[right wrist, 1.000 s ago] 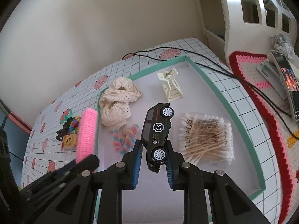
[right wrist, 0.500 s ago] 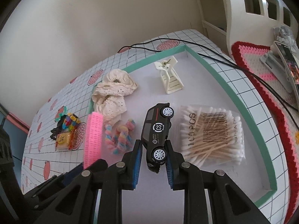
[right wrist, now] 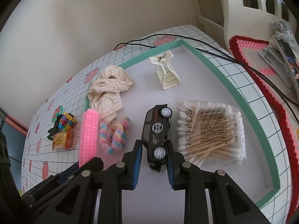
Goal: Organize objects
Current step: 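Open left tool to drop hair roller in tray while right tool releases toy car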
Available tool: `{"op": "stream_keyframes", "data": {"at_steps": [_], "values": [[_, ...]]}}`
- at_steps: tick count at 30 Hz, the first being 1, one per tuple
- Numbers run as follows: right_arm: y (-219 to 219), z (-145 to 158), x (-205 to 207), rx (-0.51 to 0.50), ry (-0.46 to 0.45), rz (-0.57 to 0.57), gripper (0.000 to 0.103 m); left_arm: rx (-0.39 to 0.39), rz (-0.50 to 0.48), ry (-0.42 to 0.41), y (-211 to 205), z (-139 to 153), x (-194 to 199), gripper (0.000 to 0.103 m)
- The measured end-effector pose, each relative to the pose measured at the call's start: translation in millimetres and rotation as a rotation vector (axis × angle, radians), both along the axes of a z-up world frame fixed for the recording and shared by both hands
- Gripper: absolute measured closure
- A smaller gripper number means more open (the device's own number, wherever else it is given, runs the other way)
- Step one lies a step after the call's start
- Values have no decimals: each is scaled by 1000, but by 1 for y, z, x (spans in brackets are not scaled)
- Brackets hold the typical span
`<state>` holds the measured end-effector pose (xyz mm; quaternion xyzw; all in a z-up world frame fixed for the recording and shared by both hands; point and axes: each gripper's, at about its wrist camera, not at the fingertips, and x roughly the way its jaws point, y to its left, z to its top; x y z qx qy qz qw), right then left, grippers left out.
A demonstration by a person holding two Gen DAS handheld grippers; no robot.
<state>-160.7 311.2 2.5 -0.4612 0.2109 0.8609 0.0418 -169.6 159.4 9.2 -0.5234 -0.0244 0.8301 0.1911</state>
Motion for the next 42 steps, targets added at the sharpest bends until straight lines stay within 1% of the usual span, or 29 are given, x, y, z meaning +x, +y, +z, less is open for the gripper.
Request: {"op": "stream_keyframes", "data": {"at_steps": [8, 16, 23, 25, 29, 30, 31, 32, 33, 34, 35, 37, 38, 40, 41, 42], "values": [[-1, 0, 0, -5, -2, -4, 76, 18, 4, -28, -2, 2, -3, 73], [-2, 12, 1, -6, 35, -2, 75, 60, 15, -3, -6, 18, -5, 73], [-4, 22, 3, 8, 73, 0, 75, 66, 42, 26, -13, 28, -5, 72], [-5, 21, 3, 14, 69, 5, 75, 63, 56, 31, -16, 29, -5, 66], [-6, 18, 3, 26, 56, 10, 76, 60, 86, 39, -23, 29, -6, 59], [-6, 17, 3, 28, 55, 10, 76, 58, 93, 41, -25, 29, -6, 53], [-6, 17, 2, 34, 54, 10, 72, 56, 100, 43, -27, 29, -7, 48], [-6, 18, 3, 42, 54, 9, 69, 52, 112, 42, -28, 28, -7, 46], [-6, 18, 3, 48, 56, 5, 62, 51, 121, 38, -29, 27, -8, 44], [-6, 18, 3, 49, 57, -1, 59, 53, 127, 29, -31, 26, -9, 43], [-5, 18, 4, 46, 58, -3, 58, 56, 133, 23, -33, 24, -10, 43], [-4, 17, 3, 48, 55, -5, 58, 52, 148, 20, -36, 23, -11, 37], [-4, 17, 3, 51, 53, -4, 57, 48, 155, 20, -37, 22, -11, 36], [-5, 16, 3, 62, 51, -2, 51, 44, 167, 20, -40, 21, -11, 29], [-5, 16, 3, 66, 52, -2, 50, 43, 176, 22, -42, 21, -12, 27], [-6, 16, 3, 66, 53, -1, 45, 41, 184, 25, -43, 21, -12, 26]]}}
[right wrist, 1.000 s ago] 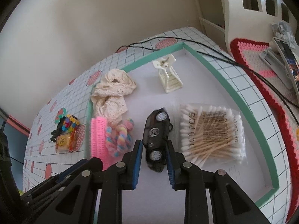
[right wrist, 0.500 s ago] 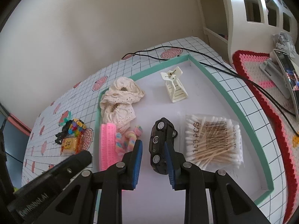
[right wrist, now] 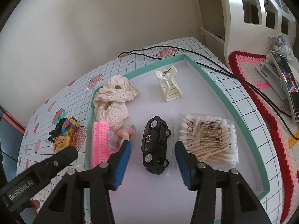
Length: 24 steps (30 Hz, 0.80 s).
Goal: Organize objects
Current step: 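Open left tool to drop hair roller in tray while right tool releases toy car, then lift both open tools up and away from the tray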
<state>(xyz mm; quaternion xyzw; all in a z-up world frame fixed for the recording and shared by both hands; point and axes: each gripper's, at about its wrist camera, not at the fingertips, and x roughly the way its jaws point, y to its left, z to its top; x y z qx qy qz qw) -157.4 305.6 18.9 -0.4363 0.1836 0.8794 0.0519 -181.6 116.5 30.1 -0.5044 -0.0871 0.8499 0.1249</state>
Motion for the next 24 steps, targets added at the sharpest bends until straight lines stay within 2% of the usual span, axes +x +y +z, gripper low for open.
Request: {"op": "stream_keyframes", "data": {"at_steps": [1, 3, 6, 12, 14, 16, 17, 19, 24], "values": [[0, 0, 0, 1, 4, 0, 39, -2, 9, 2, -1, 0, 0, 26], [-1, 1, 0, 4, 10, 1, 35, -4, 24, 2, -4, -1, -1, 25], [-2, 0, 0, 11, 9, 5, 31, -10, 42, -4, -8, -3, -2, 14], [-3, -1, -1, 15, 8, 13, 21, -31, 64, 1, -13, -5, -3, 14], [-4, -1, -1, 18, 7, 16, 15, -52, 83, 8, -15, -5, -3, 14], [-4, -2, -1, 16, 5, 19, 4, -62, 100, 11, -18, -6, -3, 13], [-5, -2, -2, 17, 5, 21, 4, -61, 107, 10, -20, -6, -3, 13], [-6, -3, -2, 24, 3, 24, 2, -61, 118, 4, -23, -8, -4, 4], [-7, -3, -2, 30, 0, 28, 0, -75, 148, 20, -29, -7, -5, 0]]}}
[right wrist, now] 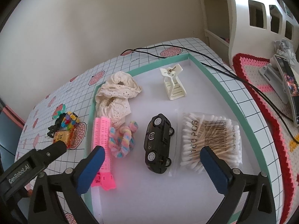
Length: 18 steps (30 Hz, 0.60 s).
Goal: Organize objects
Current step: 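Lift both open tools up and away from the tray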
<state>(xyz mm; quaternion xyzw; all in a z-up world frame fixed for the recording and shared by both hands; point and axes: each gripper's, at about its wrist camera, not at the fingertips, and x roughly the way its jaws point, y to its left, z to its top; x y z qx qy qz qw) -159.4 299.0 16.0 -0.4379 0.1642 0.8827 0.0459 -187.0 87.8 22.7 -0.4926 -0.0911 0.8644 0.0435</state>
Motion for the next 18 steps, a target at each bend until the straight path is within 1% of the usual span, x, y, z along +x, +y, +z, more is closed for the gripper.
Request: {"op": "stream_keyframes", "data": {"at_steps": [3, 10, 18], "values": [[-1, 0, 0, 8, -1, 2, 0, -15, 3, 5, -1, -1, 1, 0], [-1, 0, 0, 19, -2, 6, 0, -23, 0, -3, -2, -3, 1, 0], [-2, 1, -1, 29, -18, -5, 0, -17, -5, -2, -5, 0, 0, 0]]}}
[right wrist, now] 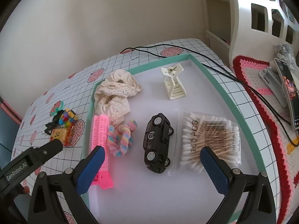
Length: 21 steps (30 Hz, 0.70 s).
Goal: Organize objects
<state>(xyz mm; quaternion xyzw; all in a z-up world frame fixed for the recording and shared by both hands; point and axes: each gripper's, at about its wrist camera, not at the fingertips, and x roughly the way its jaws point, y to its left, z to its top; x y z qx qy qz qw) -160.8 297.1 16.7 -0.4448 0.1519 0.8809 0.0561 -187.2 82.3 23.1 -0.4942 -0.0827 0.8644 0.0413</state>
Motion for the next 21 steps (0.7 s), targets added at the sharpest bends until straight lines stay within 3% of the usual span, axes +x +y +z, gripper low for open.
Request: {"op": "stream_keyframes", "data": {"at_steps": [9, 21], "values": [[6, 27, 2, -63, 68, -69, 0, 21, -3, 60, -14, 26, -5, 0], [-54, 70, -8, 25, 173, 90, 0, 71, 49, 114, -66, 51, -20, 0]]}}
